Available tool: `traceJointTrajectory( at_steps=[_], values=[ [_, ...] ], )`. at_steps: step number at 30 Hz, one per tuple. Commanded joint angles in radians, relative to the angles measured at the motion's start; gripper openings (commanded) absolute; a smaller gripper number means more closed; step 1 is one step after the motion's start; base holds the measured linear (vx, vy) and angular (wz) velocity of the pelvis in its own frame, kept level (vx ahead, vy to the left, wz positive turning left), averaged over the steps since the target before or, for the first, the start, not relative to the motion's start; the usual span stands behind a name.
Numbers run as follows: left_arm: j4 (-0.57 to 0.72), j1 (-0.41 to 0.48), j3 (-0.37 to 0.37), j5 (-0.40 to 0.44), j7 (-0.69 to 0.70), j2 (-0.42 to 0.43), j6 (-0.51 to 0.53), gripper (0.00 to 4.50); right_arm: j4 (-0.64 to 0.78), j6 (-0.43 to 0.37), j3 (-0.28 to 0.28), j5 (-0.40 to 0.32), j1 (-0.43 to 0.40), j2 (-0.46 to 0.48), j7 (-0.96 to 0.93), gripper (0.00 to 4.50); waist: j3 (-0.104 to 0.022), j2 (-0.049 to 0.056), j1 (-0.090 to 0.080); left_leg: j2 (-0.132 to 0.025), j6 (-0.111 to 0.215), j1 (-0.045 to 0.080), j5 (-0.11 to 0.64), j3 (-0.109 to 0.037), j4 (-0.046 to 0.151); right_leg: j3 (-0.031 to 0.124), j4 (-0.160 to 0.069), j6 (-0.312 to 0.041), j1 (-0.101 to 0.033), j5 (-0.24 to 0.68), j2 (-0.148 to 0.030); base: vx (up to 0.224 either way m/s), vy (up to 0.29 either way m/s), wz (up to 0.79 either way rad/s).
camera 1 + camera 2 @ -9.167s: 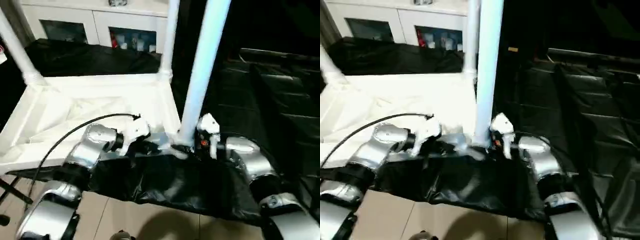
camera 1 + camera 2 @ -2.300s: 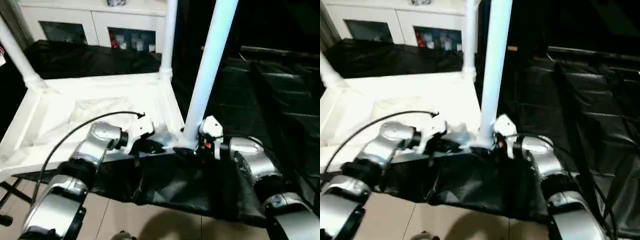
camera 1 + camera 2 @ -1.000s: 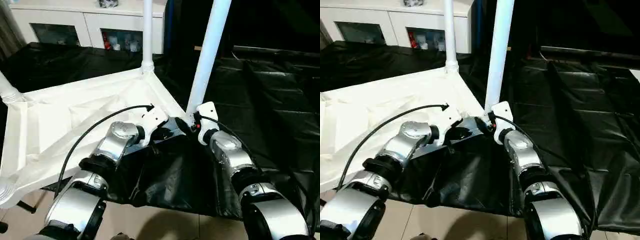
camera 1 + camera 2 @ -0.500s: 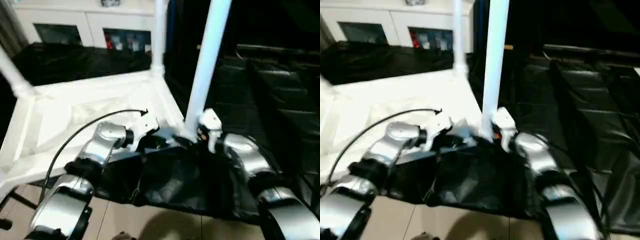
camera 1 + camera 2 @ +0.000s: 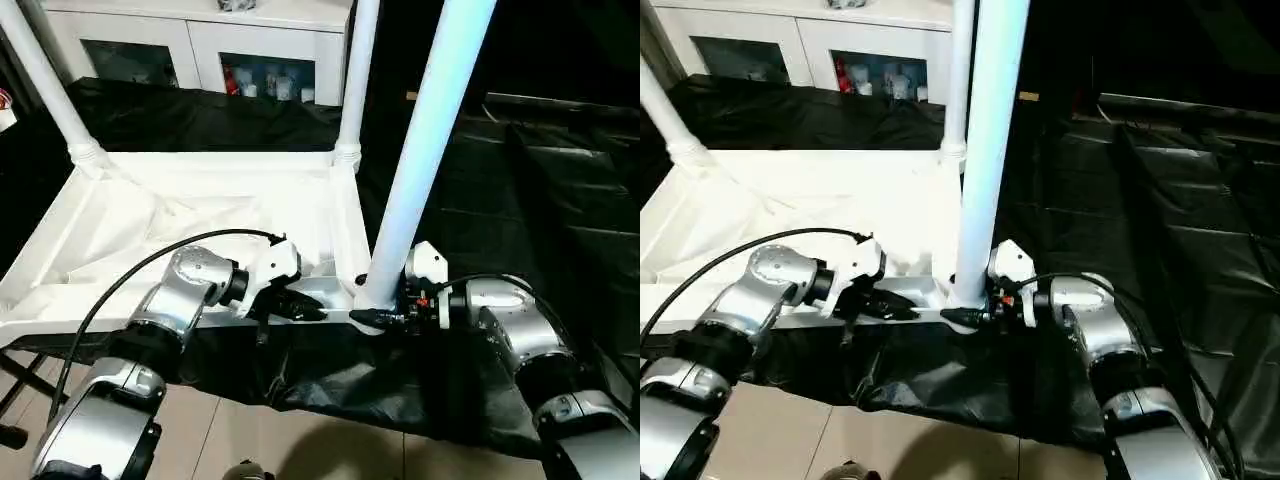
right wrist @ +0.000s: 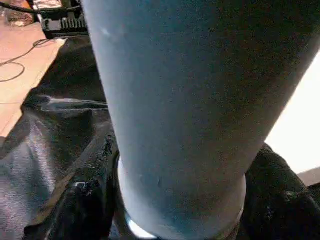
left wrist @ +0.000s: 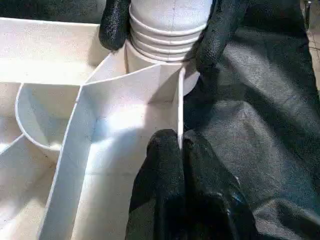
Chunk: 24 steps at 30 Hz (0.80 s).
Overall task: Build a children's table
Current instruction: Rotate leg to tighten
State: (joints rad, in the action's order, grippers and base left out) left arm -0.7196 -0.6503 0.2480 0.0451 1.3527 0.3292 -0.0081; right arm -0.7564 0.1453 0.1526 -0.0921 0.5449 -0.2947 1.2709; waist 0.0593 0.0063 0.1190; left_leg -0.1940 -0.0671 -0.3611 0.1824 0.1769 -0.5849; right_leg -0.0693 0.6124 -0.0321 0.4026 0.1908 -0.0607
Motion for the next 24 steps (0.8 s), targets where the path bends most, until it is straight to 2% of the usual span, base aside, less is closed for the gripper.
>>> traceJointTrajectory(
  at_steps=[1, 4, 5, 8, 9, 10, 11, 12, 13, 14, 15, 16, 17, 18, 21, 22, 24],
  values=[
    [0.035, -0.015, -0.023, -0.041, -0.029, -0.015, -0.001, 0.0, 0.017, -0.021, 0.074, 0.001, -0.036, 0.032, 0.071, 2.72, -0.066, -0.014, 0.001, -0.046, 0.083, 0.004, 0.161, -0.009, 0.065, 0.051, -0.074, -0.213, -0.053, 0.207, -0.092, 0.0, 0.0, 0.0],
    [0.036, -0.012, -0.026, -0.039, -0.038, -0.019, 0.001, 0.0, 0.023, -0.024, 0.072, -0.003, -0.041, 0.036, 0.064, 2.72, -0.067, -0.014, 0.002, -0.045, 0.08, 0.005, 0.157, -0.009, 0.064, 0.051, -0.073, -0.21, -0.053, 0.21, -0.092, 0.0, 0.0, 0.0],
    [0.034, -0.011, -0.03, -0.036, -0.056, -0.024, 0.0, 0.0, 0.024, -0.026, 0.067, -0.005, -0.044, 0.044, 0.047, 2.72, -0.067, -0.017, 0.002, -0.045, 0.081, 0.005, 0.152, -0.009, 0.064, 0.051, -0.072, -0.21, -0.053, 0.204, -0.092, 0.0, 0.0, 0.0],
    [0.015, -0.023, -0.048, -0.008, -0.203, -0.069, 0.019, 0.0, -0.016, -0.027, 0.025, 0.034, -0.03, 0.101, -0.172, 2.72, -0.064, -0.018, -0.002, -0.045, 0.069, 0.005, 0.16, -0.01, 0.067, 0.052, -0.074, -0.202, -0.05, 0.223, -0.092, 0.0, 0.0, 0.0],
    [0.014, -0.024, -0.049, -0.007, -0.211, -0.072, 0.02, 0.0, -0.018, -0.027, 0.023, 0.037, -0.029, 0.105, -0.186, 2.72, -0.062, -0.018, -0.006, -0.044, 0.06, 0.006, 0.169, -0.012, 0.069, 0.051, -0.077, -0.197, -0.049, 0.246, -0.092, 0.0, 0.0, 0.0],
    [-0.001, -0.037, -0.052, 0.012, -0.29, -0.1, 0.034, 0.0, -0.059, -0.033, 0.0, 0.062, -0.007, 0.137, -0.325, 2.72, -0.062, -0.021, -0.009, -0.043, 0.044, 0.011, 0.187, -0.013, 0.071, 0.051, -0.084, -0.186, -0.048, 0.299, -0.095, 0.0, 0.0, 0.0],
    [-0.002, -0.038, -0.052, 0.014, -0.298, -0.103, 0.036, 0.0, -0.063, -0.034, -0.002, 0.064, -0.005, 0.14, -0.339, 2.72, -0.058, -0.019, -0.013, -0.04, 0.031, 0.011, 0.207, -0.014, 0.074, 0.052, -0.089, -0.174, -0.046, 0.352, -0.096, 0.0, 0.0, 0.0],
    [-0.018, -0.052, -0.051, 0.027, -0.355, -0.127, 0.054, 0.0, -0.091, -0.045, -0.016, 0.075, 0.011, 0.166, -0.433, 2.72, -0.059, -0.023, -0.014, -0.04, 0.028, 0.009, 0.219, -0.016, 0.075, 0.051, -0.094, -0.155, -0.052, 0.389, -0.097, 0.0, 0.0, 0.0],
    [-0.018, -0.052, -0.051, 0.027, -0.355, -0.127, 0.054, 0.0, -0.091, -0.045, -0.016, 0.075, 0.011, 0.166, -0.433, 2.72, -0.059, -0.021, -0.018, -0.041, 0.025, 0.014, 0.221, -0.016, 0.077, 0.053, -0.094, -0.154, -0.046, 0.378, -0.095, 0.0, 0.0, 0.0],
    [-0.043, -0.072, -0.049, 0.04, -0.416, -0.157, 0.069, 0.0, -0.126, -0.062, -0.036, 0.079, 0.033, 0.199, -0.539, 2.72, -0.06, -0.028, -0.021, -0.041, 0.025, 0.012, 0.216, -0.016, 0.077, 0.054, -0.093, -0.155, -0.046, 0.369, -0.095, 0.0, 0.0, 0.0],
    [-0.043, -0.072, -0.049, 0.04, -0.416, -0.157, 0.069, 0.0, -0.126, -0.062, -0.036, 0.079, 0.033, 0.199, -0.539, 2.72, -0.059, -0.026, -0.023, -0.039, 0.021, 0.012, 0.215, -0.016, 0.077, 0.055, -0.091, -0.156, -0.045, 0.363, -0.092, 0.0, 0.0, 0.0],
    [-0.067, -0.093, -0.05, 0.049, -0.47, -0.186, 0.086, 0.0, -0.162, -0.082, -0.057, 0.08, 0.057, 0.23, -0.647, 2.71, -0.062, -0.025, -0.021, -0.04, 0.024, 0.013, 0.213, -0.016, 0.075, 0.055, -0.092, -0.161, -0.048, 0.348, -0.097, 0.0, 0.0, 0.0],
    [-0.093, -0.117, -0.05, 0.057, -0.523, -0.216, 0.097, 0.0, -0.2, -0.097, -0.072, 0.081, 0.083, 0.263, -0.746, 2.71, -0.06, -0.017, -0.024, -0.04, 0.021, 0.014, 0.214, -0.016, 0.077, 0.056, -0.09, -0.169, -0.044, 0.332, -0.095, 0.0, 0.0, 0.0],
    [-0.115, -0.135, -0.052, 0.062, -0.57, -0.244, 0.102, 0.0, -0.229, -0.097, -0.077, 0.085, 0.103, 0.292, -0.816, 2.71, -0.062, -0.018, -0.029, -0.038, 0.012, 0.014, 0.216, -0.017, 0.077, 0.055, -0.088, -0.173, -0.047, 0.319, -0.093, 0.0, 0.0, 0.0],
    [-0.131, -0.147, -0.05, 0.066, -0.601, -0.265, 0.103, 0.0, -0.25, -0.091, -0.077, 0.088, 0.118, 0.315, -0.862, 2.71, -0.064, -0.021, -0.028, -0.037, 0.019, 0.012, 0.194, -0.014, 0.073, 0.057, -0.085, -0.182, -0.049, 0.264, -0.094, 0.0, 0.0, 0.0],
    [-0.136, -0.15, -0.044, 0.072, -0.605, -0.275, 0.096, 0.0, -0.261, -0.078, -0.084, 0.085, 0.129, 0.332, -0.875, 3.26, -0.068, -0.017, -0.026, -0.036, 0.027, 0.012, 0.18, -0.012, 0.07, 0.058, -0.083, -0.189, -0.05, 0.224, -0.094, 0.0, 0.0, 0.0],
    [-0.129, -0.147, -0.039, 0.075, -0.589, -0.279, 0.087, 0.0, -0.265, -0.069, -0.101, 0.074, 0.138, 0.343, -0.87, 3.4, -0.071, -0.018, -0.025, -0.034, 0.045, 0.007, 0.149, -0.011, 0.068, 0.057, -0.075, -0.203, -0.056, 0.156, -0.093, 0.0, 0.0, 0.0]
  ],
)
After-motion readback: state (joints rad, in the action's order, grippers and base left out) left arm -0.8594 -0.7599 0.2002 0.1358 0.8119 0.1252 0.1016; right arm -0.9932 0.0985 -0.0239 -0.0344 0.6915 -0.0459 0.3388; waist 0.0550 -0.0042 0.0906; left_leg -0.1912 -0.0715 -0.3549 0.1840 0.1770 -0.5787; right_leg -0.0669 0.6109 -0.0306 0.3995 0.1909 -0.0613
